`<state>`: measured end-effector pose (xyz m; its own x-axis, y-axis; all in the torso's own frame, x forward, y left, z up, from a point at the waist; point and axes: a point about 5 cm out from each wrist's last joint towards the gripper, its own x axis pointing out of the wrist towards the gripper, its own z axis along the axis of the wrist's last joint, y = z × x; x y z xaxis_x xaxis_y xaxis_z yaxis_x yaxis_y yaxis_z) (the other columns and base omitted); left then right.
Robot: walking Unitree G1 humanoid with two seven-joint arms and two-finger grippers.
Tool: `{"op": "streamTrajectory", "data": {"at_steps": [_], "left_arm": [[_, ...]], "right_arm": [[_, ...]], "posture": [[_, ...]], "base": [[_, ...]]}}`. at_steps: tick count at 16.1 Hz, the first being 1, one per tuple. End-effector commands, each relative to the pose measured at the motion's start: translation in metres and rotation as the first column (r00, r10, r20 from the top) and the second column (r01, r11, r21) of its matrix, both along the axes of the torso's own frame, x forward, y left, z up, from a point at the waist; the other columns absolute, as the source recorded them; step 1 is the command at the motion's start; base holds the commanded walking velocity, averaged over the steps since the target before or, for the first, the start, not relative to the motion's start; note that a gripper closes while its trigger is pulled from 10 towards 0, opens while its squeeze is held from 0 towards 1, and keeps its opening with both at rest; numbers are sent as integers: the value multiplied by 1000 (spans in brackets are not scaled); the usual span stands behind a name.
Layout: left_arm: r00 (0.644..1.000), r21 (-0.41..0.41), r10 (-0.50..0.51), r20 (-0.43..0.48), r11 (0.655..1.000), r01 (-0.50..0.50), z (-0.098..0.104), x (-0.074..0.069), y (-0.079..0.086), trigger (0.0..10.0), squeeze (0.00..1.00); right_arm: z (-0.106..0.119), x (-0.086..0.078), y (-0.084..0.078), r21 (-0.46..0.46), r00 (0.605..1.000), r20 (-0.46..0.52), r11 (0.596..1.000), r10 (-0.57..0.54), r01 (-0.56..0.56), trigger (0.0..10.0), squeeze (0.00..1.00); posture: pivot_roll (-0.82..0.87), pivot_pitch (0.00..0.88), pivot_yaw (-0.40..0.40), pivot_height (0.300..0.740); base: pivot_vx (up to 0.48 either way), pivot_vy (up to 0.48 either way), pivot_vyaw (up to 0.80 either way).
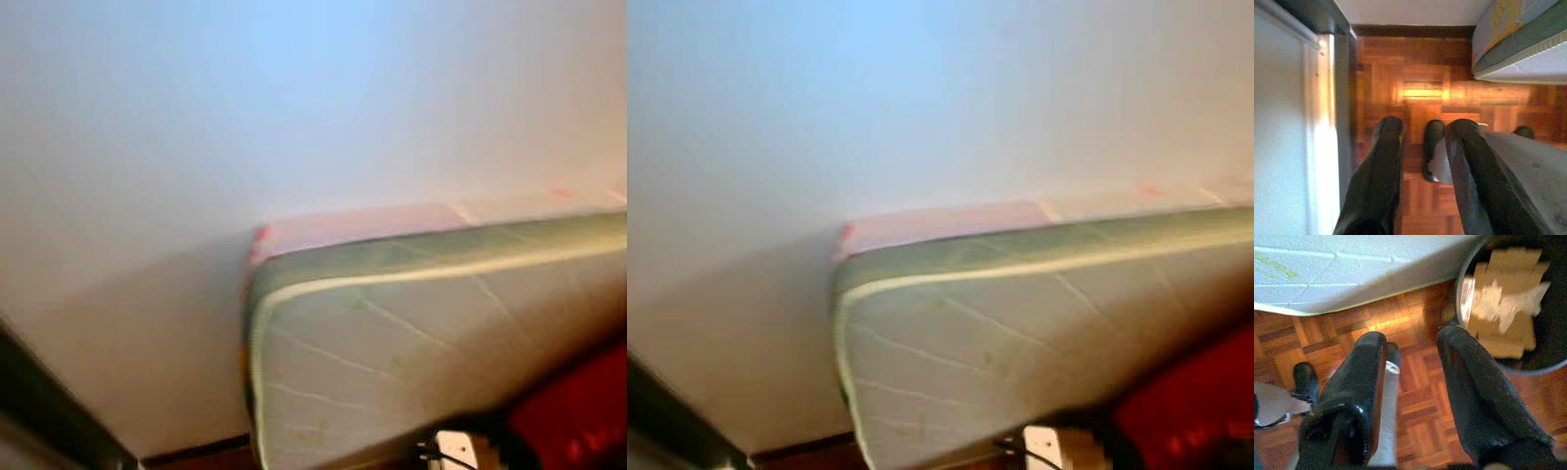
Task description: Clean up the room
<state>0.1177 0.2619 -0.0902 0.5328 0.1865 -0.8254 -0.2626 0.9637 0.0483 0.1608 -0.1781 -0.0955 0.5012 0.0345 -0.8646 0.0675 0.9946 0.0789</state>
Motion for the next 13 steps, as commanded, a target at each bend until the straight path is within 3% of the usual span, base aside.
{"op": "streamTrajectory", "data": {"at_steps": [1, 4, 11, 13], "left_arm": [[989, 17, -94, 113, 996, 93, 11, 63, -50, 10000, 0], [989, 19, -95, 117, 995, 93, 12, 64, -50, 10000, 0], [987, 24, -110, 115, 994, 108, 13, 65, -47, 10000, 0], [987, 26, -114, 115, 993, 112, 13, 66, -48, 10000, 0]], "right_arm": [[7, 10, -15, 46, 998, 34, 998, -48, 46, 10000, 0], [7, 10, -16, 45, 998, 36, 998, -52, 50, 10000, 0], [7, 10, -18, 28, 996, 33, 996, -85, 84, 10000, 0], [7, 10, -17, 34, 996, 33, 996, -82, 81, 10000, 0]], "posture": [[89, 66, -84, 740], [85, 67, -79, 740], [70, 81, -55, 740], [69, 82, -51, 740]], "base": [[0, 0, -712], [0, 0, -702], [0, 0, 0], [0, 0, -762]]}}
